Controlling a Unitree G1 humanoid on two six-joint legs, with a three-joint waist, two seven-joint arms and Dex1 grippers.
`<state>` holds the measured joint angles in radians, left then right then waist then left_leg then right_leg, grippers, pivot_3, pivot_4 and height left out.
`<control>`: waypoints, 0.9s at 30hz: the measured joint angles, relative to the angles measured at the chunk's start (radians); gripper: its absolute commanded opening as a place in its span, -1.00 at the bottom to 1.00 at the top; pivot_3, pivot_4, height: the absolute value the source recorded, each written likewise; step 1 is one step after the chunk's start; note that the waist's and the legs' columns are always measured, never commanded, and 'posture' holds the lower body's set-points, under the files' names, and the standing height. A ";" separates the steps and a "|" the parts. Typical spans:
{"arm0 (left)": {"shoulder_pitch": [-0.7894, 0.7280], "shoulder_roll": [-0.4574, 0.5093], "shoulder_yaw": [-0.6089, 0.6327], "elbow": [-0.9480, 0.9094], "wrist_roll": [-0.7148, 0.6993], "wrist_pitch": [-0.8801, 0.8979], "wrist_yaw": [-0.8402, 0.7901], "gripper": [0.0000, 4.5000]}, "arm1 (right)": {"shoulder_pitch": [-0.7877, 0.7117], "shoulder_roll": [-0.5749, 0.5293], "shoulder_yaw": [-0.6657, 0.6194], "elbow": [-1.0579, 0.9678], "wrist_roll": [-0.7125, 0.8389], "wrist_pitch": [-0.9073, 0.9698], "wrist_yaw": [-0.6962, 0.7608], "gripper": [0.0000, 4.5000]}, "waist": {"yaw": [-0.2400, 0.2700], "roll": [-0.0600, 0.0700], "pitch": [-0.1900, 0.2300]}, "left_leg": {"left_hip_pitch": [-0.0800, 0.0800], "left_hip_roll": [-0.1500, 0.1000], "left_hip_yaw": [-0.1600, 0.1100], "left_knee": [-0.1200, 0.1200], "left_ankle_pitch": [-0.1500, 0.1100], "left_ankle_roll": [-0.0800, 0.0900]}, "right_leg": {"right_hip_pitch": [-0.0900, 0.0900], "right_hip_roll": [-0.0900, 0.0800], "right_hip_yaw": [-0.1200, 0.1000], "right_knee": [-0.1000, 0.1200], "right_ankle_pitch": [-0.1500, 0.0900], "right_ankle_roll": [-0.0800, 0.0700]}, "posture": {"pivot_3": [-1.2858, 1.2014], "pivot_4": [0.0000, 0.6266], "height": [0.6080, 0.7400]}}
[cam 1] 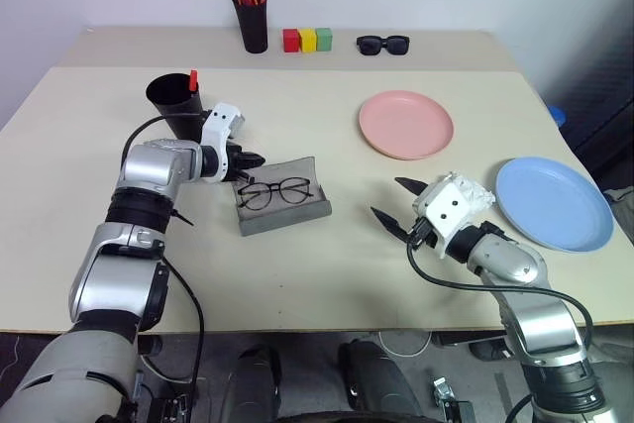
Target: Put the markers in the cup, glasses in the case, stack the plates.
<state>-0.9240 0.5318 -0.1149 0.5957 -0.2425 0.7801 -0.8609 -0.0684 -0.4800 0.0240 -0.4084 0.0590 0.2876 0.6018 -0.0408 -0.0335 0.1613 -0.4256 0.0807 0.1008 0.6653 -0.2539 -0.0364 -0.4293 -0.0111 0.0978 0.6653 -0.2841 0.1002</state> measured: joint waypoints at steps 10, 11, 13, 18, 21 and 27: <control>0.250 0.103 -0.022 -0.420 -0.039 0.019 -0.143 -0.99 | -0.035 -0.005 0.010 0.048 0.003 -0.013 0.001 0.51 | 0.006 0.000 0.000 | 0.000 0.000 0.000 0.001 0.000 0.000 | 0.000 0.000 0.000 0.001 0.000 -0.001 | 0.03 -0.52 0.73; 0.265 0.105 -0.022 -0.447 -0.047 0.023 -0.146 -0.99 | -0.038 -0.005 0.011 0.051 0.003 -0.015 0.002 0.51 | 0.008 0.000 0.000 | 0.000 0.000 0.000 0.001 0.000 0.000 | 0.000 0.000 0.000 0.001 0.000 -0.001 | 0.03 -0.52 0.73; 0.295 0.117 -0.021 -0.501 -0.055 0.019 -0.158 -0.99 | -0.047 -0.005 0.016 0.064 0.003 -0.019 0.002 0.51 | 0.008 0.000 0.000 | 0.000 0.000 0.000 0.001 0.000 0.000 | 0.000 0.000 0.000 0.001 0.000 -0.001 | 0.03 -0.52 0.73; 0.412 0.153 -0.024 -0.638 -0.046 -0.140 -0.190 -0.99 | -0.112 -0.004 0.041 0.119 -0.008 -0.009 -0.001 0.51 | 0.001 0.001 0.000 | 0.001 0.000 0.000 0.001 0.000 0.000 | 0.001 0.000 0.000 0.001 0.000 -0.001 | 0.03 -0.52 0.73; 0.452 0.110 -0.004 -0.638 -0.047 -0.257 -0.172 -0.99 | -0.208 -0.009 0.076 0.205 -0.077 0.009 -0.031 0.51 | 0.000 0.001 0.000 | 0.001 0.000 0.000 0.002 0.000 0.000 | 0.001 0.000 0.001 0.001 -0.001 -0.003 | 0.03 -0.52 0.73; 0.550 0.018 0.108 -0.693 -0.037 -0.487 -0.022 -0.99 | -0.444 -0.007 0.177 0.527 -0.273 -0.014 -0.162 0.51 | -0.001 0.001 0.000 | 0.001 0.000 0.001 0.001 0.000 0.000 | 0.000 -0.001 0.001 0.001 0.000 -0.001 | 0.03 -0.52 0.73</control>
<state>-0.3736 0.5502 -0.0071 -0.0976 -0.2799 0.2928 -0.8833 -0.5126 -0.4869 0.2012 0.1184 -0.2145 0.2736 0.4397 -0.0418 -0.0328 0.1614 -0.4248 0.0811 0.1016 0.6667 -0.2538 -0.0363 -0.4292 -0.0116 0.0989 0.6667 -0.2840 0.0996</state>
